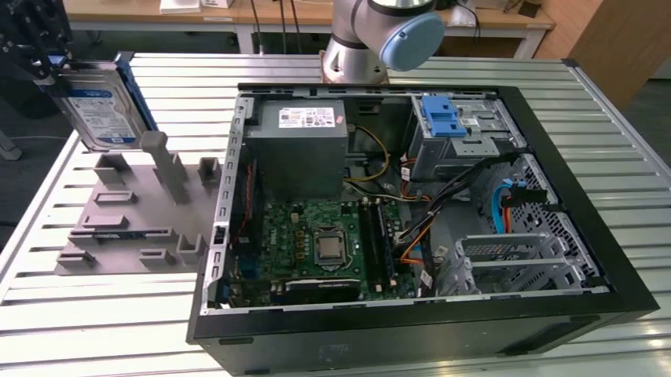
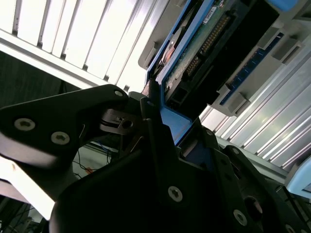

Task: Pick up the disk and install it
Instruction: 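Pick up the disk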

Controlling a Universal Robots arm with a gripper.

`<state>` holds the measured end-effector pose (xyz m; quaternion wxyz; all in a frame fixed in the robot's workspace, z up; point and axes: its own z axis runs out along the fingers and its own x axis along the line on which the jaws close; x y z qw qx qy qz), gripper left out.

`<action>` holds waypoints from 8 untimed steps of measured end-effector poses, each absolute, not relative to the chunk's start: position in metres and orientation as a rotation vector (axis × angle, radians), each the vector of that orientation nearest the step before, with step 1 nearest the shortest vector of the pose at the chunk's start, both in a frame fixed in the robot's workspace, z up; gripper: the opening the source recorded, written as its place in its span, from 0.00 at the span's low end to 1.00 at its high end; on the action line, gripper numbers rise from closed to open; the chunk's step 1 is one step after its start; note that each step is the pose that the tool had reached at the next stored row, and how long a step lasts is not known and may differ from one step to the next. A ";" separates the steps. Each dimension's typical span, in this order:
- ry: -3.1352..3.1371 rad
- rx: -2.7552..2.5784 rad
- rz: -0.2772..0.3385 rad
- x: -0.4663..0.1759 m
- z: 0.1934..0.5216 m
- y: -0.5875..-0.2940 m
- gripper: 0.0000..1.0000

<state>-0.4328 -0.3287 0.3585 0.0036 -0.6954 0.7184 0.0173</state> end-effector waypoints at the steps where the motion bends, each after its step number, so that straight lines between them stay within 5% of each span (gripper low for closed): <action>1: 2.252 -2.180 0.054 -0.433 0.359 -0.329 0.36; 8: 2.252 -2.180 0.054 -0.433 0.362 -0.329 0.36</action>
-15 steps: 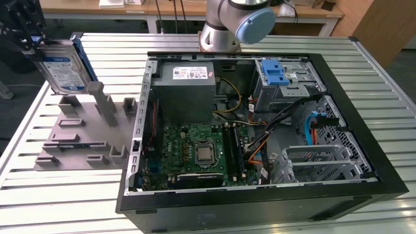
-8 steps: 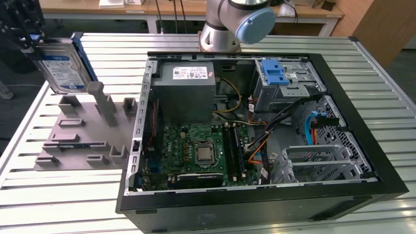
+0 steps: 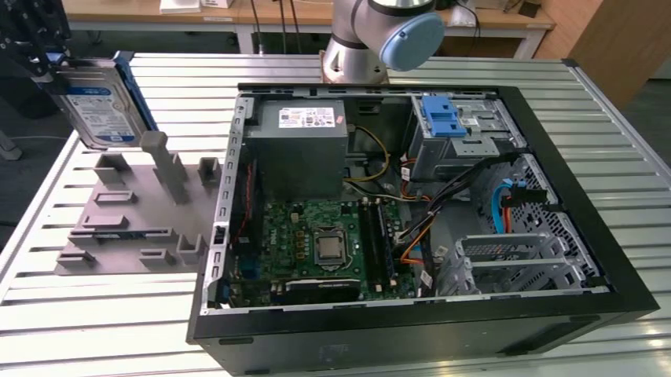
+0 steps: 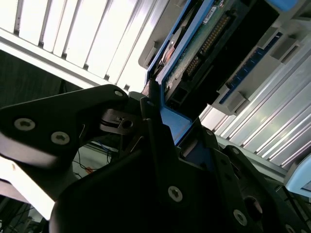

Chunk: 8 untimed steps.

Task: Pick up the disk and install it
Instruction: 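Pick up the disk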

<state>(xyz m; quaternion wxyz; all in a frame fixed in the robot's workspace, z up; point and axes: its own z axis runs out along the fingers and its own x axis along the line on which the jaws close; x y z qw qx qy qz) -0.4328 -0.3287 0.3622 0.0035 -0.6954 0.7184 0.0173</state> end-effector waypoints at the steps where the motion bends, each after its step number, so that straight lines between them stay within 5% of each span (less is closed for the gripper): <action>1: 2.252 -2.180 0.054 -0.433 0.363 -0.329 0.36; 8: 2.254 -2.181 0.050 -0.433 0.367 -0.328 0.36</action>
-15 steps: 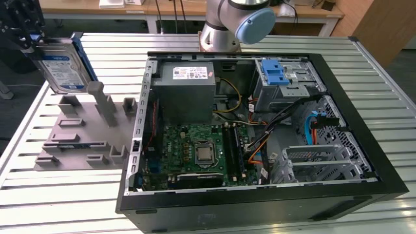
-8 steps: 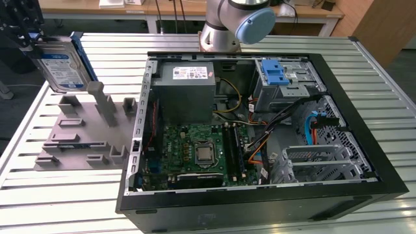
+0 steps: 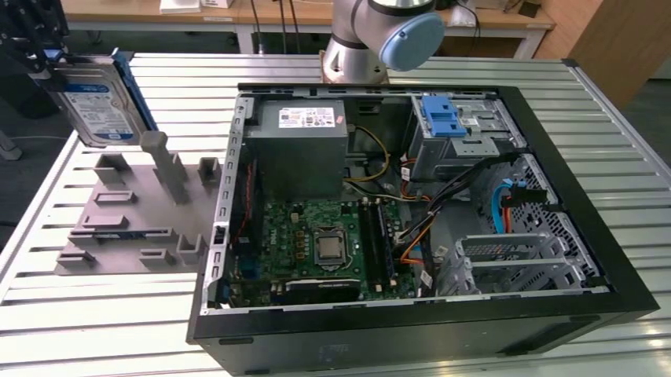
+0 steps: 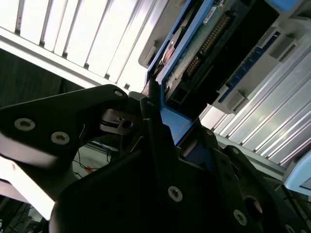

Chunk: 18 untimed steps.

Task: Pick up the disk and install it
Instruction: 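Pick up the disk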

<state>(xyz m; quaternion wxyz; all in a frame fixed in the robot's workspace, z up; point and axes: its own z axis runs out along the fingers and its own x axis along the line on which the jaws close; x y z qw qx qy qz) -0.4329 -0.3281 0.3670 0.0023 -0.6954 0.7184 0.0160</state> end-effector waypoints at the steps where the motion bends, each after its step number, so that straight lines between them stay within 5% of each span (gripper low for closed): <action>1: 2.254 -2.182 0.048 -0.433 0.367 -0.328 0.36; 18: 2.256 -2.184 0.043 -0.433 0.368 -0.327 0.36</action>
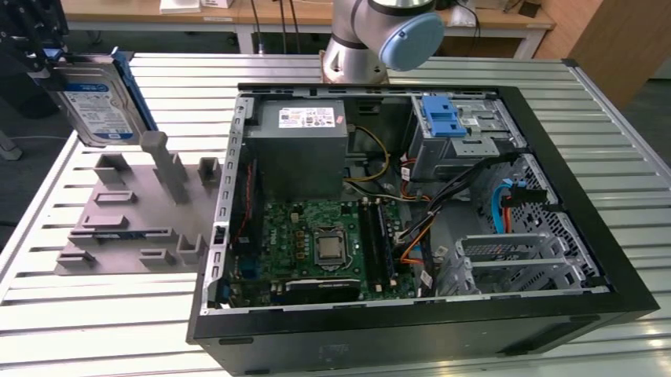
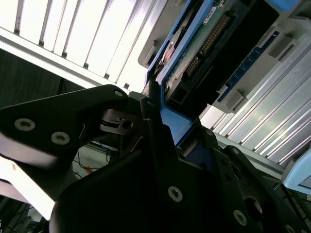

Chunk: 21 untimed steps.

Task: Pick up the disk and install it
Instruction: 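Pick up the disk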

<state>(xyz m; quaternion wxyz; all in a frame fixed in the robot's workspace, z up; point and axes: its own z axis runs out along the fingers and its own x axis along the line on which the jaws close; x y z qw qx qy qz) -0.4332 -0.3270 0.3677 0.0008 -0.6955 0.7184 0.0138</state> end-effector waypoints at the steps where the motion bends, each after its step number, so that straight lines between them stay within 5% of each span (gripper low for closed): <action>1: 2.256 -2.184 0.043 -0.433 0.368 -0.327 0.36; 21: 2.256 -2.184 0.043 -0.433 0.385 -0.327 0.36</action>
